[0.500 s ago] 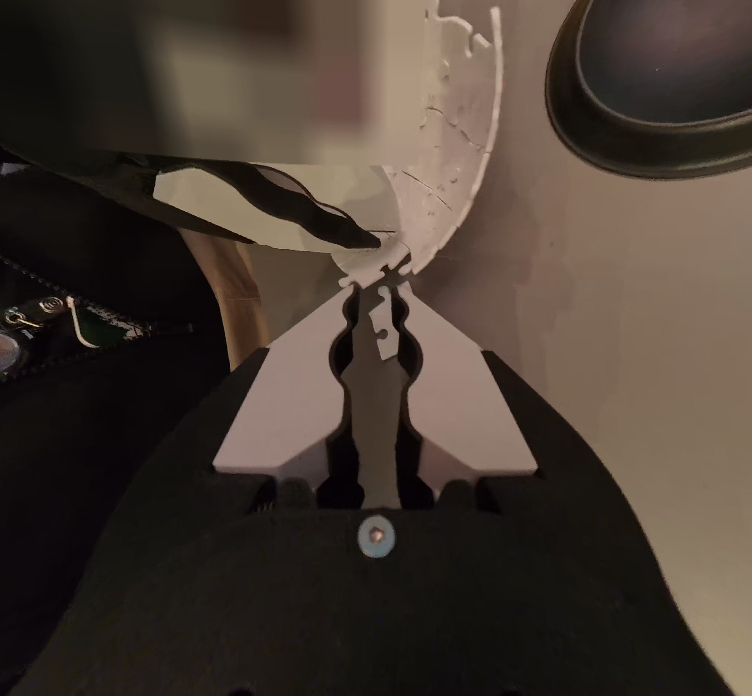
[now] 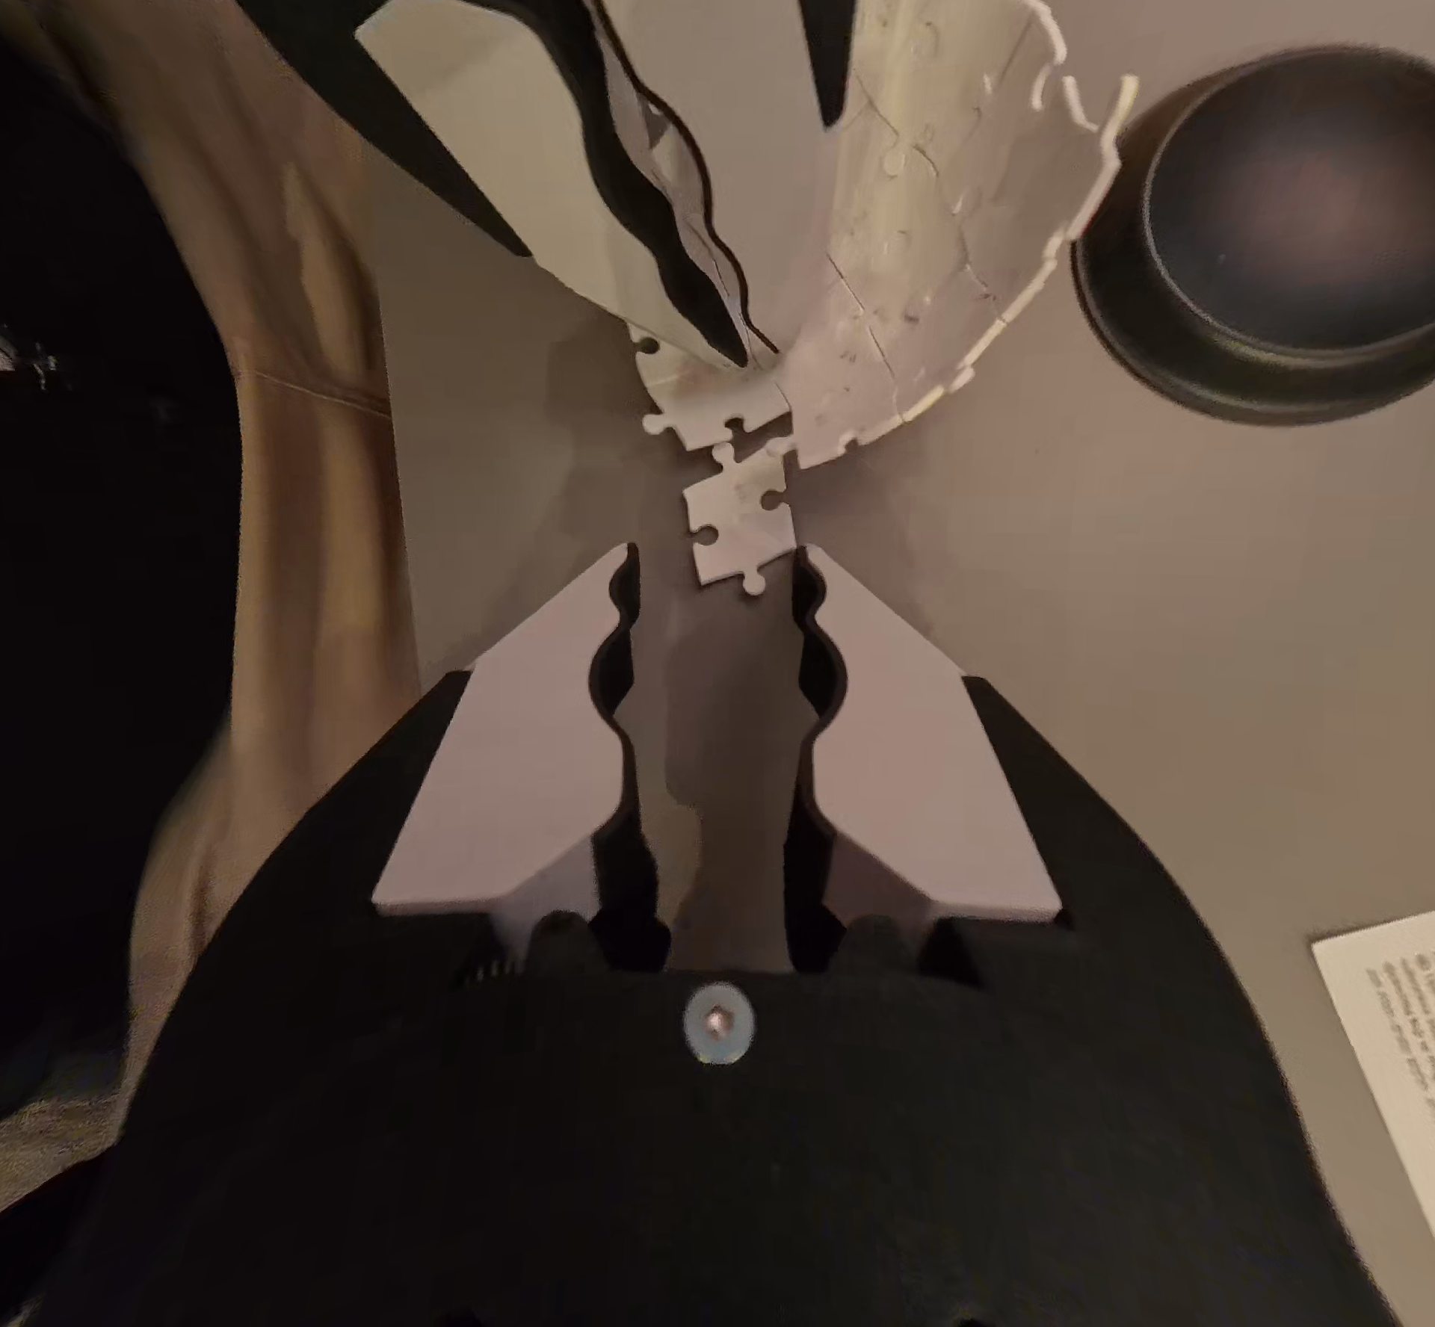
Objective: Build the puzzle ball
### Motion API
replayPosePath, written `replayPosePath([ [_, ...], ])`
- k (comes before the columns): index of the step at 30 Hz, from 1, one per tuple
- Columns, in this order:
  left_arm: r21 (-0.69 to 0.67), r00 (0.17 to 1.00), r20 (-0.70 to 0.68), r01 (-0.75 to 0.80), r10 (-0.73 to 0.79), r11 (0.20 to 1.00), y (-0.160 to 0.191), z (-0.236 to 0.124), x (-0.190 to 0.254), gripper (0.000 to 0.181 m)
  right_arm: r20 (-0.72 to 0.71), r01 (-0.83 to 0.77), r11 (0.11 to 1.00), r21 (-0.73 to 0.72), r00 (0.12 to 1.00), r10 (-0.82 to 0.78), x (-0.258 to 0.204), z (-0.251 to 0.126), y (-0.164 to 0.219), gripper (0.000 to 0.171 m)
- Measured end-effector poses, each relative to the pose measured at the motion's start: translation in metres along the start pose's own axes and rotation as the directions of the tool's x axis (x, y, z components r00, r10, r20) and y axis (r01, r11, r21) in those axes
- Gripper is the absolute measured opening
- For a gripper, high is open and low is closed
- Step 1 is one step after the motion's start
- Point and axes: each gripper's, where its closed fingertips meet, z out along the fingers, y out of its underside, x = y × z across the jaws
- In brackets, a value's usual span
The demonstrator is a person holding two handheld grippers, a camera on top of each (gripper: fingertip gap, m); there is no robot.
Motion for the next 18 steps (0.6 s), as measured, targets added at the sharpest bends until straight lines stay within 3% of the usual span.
replayPosePath([
  [1, 0.000, 1.000, 0.001, 0.001, -0.001, 1.000, 0.0000, 0.0001, 0.0000, 0.008, -0.022, 0.022, 1.000, 0.005, 1.000, -0.021, 0.0014, 0.0012, -0.0006, 0.035],
  [8, 0.005, 1.000, 0.003, 0.011, -0.011, 1.000, 0.0002, 0.0000, 0.0008, 0.007, -0.084, 0.195, 0.981, 0.006, 0.977, -0.194, 0.0065, 0.0041, -0.0029, 0.035],
  [18, 0.002, 0.999, 0.012, 0.044, -0.044, 0.999, 0.0031, -0.0009, 0.0009, 0.007, -0.008, 0.223, 0.974, 0.031, 0.975, -0.223, 0.0063, 0.0063, -0.0045, 0.028],
])
